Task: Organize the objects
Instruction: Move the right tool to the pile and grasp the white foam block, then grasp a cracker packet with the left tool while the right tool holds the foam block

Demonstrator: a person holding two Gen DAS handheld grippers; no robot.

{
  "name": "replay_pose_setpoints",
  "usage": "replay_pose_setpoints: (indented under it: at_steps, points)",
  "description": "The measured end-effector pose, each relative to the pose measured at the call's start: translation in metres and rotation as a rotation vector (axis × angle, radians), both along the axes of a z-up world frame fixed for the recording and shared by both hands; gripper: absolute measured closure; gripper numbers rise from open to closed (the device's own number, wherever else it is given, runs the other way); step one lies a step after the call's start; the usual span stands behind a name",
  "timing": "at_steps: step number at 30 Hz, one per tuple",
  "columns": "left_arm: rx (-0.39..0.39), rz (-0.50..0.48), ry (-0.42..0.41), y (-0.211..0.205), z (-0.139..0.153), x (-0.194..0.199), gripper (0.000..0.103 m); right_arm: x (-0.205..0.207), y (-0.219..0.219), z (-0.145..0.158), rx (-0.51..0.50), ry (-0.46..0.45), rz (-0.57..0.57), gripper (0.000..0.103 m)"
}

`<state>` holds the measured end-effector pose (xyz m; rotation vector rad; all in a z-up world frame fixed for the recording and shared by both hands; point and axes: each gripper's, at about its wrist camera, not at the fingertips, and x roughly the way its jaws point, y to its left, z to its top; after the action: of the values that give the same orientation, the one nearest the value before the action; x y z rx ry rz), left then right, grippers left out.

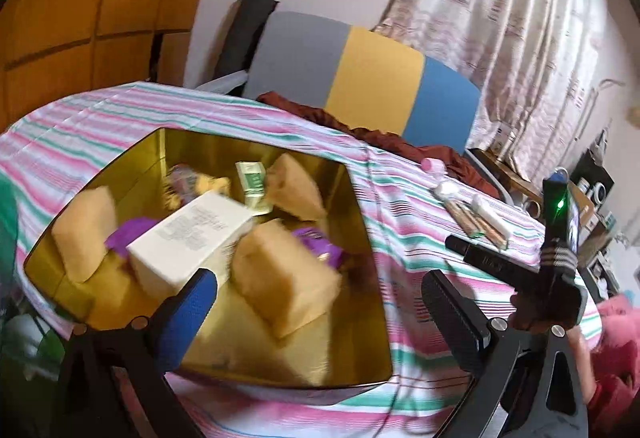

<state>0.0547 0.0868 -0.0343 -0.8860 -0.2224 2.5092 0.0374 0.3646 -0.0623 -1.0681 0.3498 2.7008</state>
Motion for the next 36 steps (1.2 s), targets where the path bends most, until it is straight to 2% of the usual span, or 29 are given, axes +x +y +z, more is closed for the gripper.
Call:
replay_pose_setpoints:
  at_steps: [5, 8, 11, 16, 18, 21, 24, 29, 32, 34, 36]
  points:
    - [-0.021, -0.093, 0.000, 0.031, 0.008, 0.002, 0.000, 0.014, 0.035, -0.010, -0.045, -0.019, -0.057, 0.047]
    - [-0.033, -0.183, -0.019, 0.057, 0.012, 0.004, 0.000, 0.015, 0.061, -0.012, -0.074, -0.027, -0.095, 0.047]
    - [-0.048, -0.241, -0.036, 0.079, 0.017, 0.002, 0.000, 0.012, 0.089, -0.012, -0.071, -0.050, -0.139, 0.047]
    - [-0.059, -0.266, -0.054, 0.103, 0.019, 0.001, 0.000, 0.007, 0.146, 0.001, -0.049, 0.004, -0.201, 0.046]
    - [-0.080, -0.279, -0.069, 0.115, 0.014, 0.001, 0.000, -0.007, 0.166, 0.011, -0.004, 0.011, -0.192, 0.039]
    - [-0.109, -0.295, -0.100, 0.129, 0.005, 0.002, 0.000, -0.033, 0.191, 0.019, 0.048, -0.001, -0.161, 0.039]
    - [-0.124, -0.299, -0.106, 0.133, 0.001, 0.004, 0.000, -0.056, 0.211, 0.020, 0.052, -0.023, -0.132, 0.039]
    - [-0.137, -0.286, -0.132, 0.135, -0.005, 0.001, 0.000, -0.075, 0.227, 0.012, 0.073, -0.058, -0.080, 0.039]
    - [-0.137, -0.274, -0.150, 0.139, -0.008, -0.003, 0.000, -0.083, 0.228, 0.000, 0.069, -0.118, -0.026, 0.039]
    - [-0.132, -0.272, -0.159, 0.142, -0.009, -0.005, 0.000, -0.078, 0.225, -0.005, 0.086, -0.112, -0.029, 0.039]
    - [-0.133, -0.276, -0.161, 0.146, -0.010, -0.005, 0.000, -0.070, 0.225, -0.007, 0.056, -0.089, -0.053, 0.039]
